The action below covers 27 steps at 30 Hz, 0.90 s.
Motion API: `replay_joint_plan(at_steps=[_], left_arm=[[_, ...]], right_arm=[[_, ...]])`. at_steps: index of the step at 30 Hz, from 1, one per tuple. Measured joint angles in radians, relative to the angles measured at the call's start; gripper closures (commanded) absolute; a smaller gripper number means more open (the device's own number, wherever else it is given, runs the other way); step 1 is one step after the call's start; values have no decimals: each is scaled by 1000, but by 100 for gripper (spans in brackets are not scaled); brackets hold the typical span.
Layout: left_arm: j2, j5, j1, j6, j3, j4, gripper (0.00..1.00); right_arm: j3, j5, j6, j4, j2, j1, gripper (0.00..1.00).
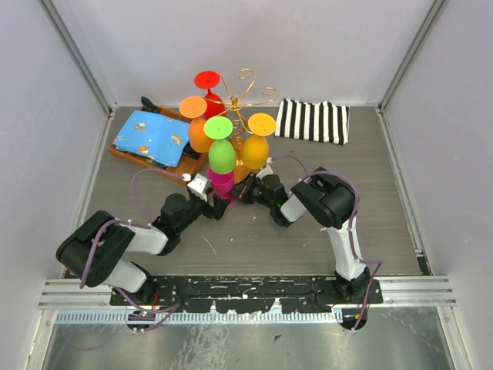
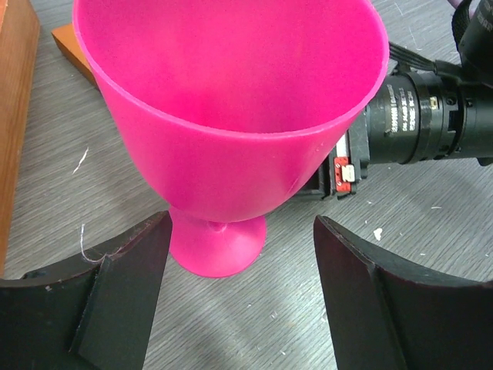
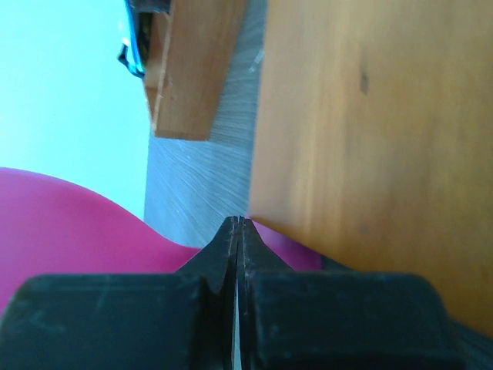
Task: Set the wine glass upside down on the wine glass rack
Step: Move the wine glass to the center of the board.
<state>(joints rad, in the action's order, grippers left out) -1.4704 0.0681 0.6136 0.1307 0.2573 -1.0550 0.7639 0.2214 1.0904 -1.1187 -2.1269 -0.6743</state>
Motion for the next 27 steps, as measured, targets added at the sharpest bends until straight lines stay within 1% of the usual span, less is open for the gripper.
replay_joint_plan(at_steps=[5, 10, 16, 27], left_arm=[[22, -4, 0, -1, -2, 16, 18], [46, -15, 0, -11, -7, 27, 18], [68, -26, 0, -23, -7, 53, 18], [113, -46, 0, -26, -38, 97, 18]], right_arm=[[49, -3, 0, 1, 0, 0, 99], [59, -3, 0, 2, -3, 0, 99], [108, 5, 0, 5, -34, -6, 99], [115, 32, 0, 19, -52, -29, 99]])
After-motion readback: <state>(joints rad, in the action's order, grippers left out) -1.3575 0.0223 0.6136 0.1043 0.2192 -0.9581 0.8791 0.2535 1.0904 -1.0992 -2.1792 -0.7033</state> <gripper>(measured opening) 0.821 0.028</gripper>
